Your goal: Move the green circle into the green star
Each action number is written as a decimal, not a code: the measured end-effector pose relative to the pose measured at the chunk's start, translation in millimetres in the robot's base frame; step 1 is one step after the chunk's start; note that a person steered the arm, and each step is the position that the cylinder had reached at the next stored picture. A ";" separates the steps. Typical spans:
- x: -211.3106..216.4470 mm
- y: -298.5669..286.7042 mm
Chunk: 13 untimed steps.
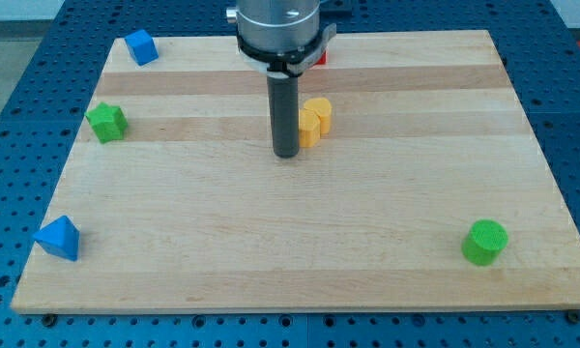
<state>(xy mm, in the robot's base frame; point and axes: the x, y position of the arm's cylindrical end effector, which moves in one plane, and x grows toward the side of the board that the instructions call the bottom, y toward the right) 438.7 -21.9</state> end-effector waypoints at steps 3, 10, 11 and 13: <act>42.6 238.1; 85.1 128.1; 124.1 131.3; 62.9 4.8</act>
<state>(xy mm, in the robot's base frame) 501.7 -17.0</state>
